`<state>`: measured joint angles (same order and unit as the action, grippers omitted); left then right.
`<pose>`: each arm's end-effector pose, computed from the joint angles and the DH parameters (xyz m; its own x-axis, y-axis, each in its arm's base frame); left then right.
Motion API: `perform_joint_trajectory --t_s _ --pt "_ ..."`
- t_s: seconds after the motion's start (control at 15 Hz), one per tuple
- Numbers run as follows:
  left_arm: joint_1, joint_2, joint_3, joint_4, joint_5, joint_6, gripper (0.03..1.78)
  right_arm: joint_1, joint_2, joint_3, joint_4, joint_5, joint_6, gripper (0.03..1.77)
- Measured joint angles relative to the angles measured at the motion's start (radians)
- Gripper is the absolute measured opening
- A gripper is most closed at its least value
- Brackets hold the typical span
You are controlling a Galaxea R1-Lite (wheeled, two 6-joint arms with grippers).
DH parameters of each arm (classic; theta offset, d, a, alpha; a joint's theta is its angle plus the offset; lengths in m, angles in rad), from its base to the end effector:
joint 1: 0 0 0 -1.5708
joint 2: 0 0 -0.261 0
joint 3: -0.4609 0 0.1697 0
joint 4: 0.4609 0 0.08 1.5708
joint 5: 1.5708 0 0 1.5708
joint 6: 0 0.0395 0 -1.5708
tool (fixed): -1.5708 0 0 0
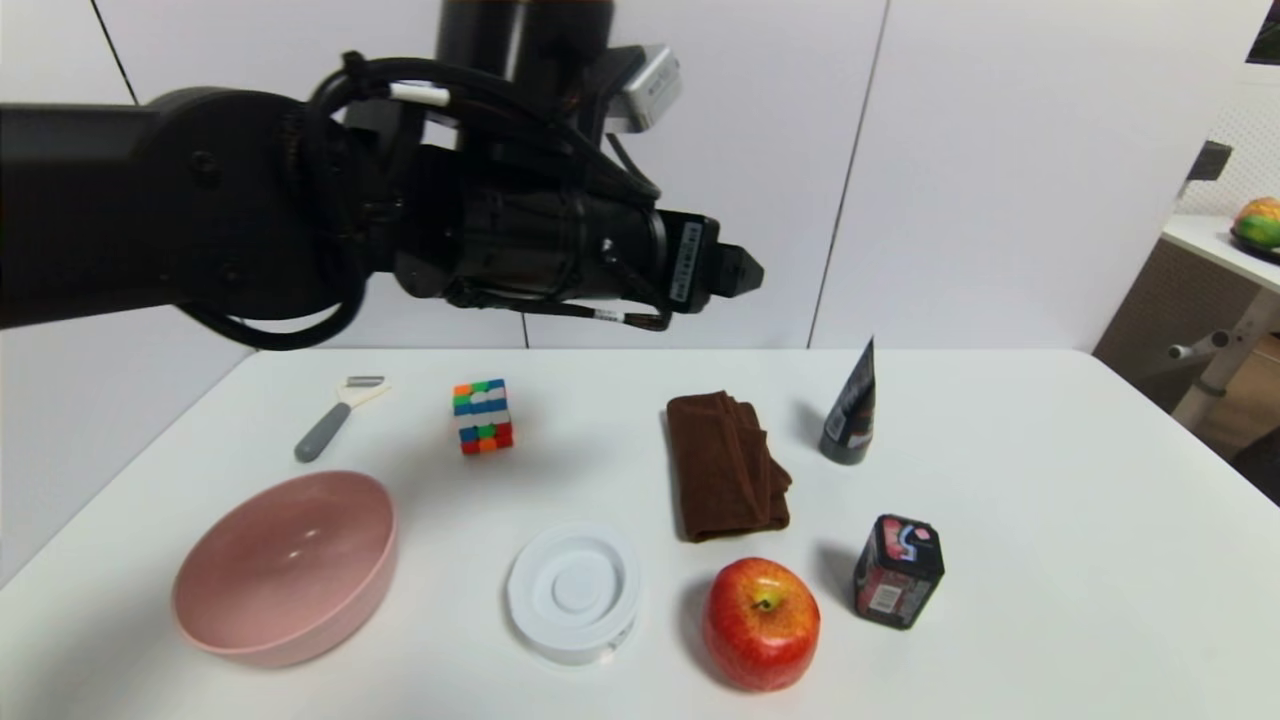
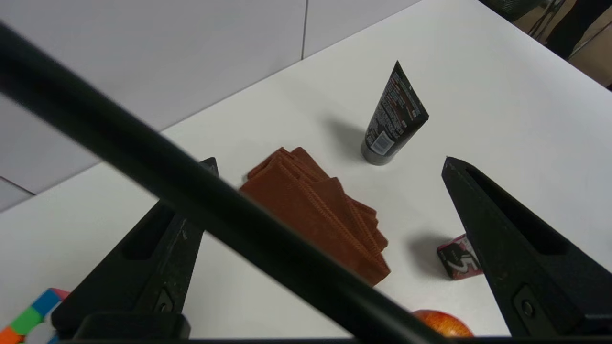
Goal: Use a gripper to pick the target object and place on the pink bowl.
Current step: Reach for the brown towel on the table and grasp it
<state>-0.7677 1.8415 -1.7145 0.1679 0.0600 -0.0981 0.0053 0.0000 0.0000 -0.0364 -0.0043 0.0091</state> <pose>0.2494 -0.2375 0.2724 0.7289 -0.6202 -0.2901 0.6283 0.7742 -0.0764 0.0104 -0.0001 0.0798 0.9993 0.0010 0.0364 -0.0013 1.0000 0.0093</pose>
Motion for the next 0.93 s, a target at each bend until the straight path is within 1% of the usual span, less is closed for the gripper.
perform_joint_trajectory --t_s 0.07,0.13,0.33,0.4,0.47,0.6,0.73,0.93 --pt "-0.018 0.043 -0.054 0.039 0.041 -0.044 1.69 0.000 0.000 0.000 0.000 0.000 0.000 1.71" --pt "-0.036 0.081 -0.098 0.072 0.095 -0.086 1.69 0.000 0.000 0.000 0.000 0.000 0.000 1.71" --pt "-0.072 0.188 -0.177 0.136 0.273 -0.184 1.69 0.000 0.000 0.000 0.000 0.000 0.000 1.71" --pt "-0.078 0.217 -0.186 0.147 0.319 -0.206 1.69 0.000 0.000 0.000 0.000 0.000 0.000 1.71" --pt "-0.081 0.242 -0.191 0.159 0.350 -0.216 1.69 0.000 0.000 0.000 0.000 0.000 0.000 1.71" --pt "-0.084 0.287 -0.194 0.170 0.362 -0.228 1.69 0.000 0.000 0.000 0.000 0.000 0.000 1.71" --pt "-0.085 0.324 -0.191 0.171 0.362 -0.235 1.69 0.000 0.000 0.000 0.000 0.000 0.000 1.71" --pt "-0.085 0.377 -0.204 0.170 0.360 -0.270 1.69 0.000 0.000 0.000 0.000 0.000 0.000 1.71"
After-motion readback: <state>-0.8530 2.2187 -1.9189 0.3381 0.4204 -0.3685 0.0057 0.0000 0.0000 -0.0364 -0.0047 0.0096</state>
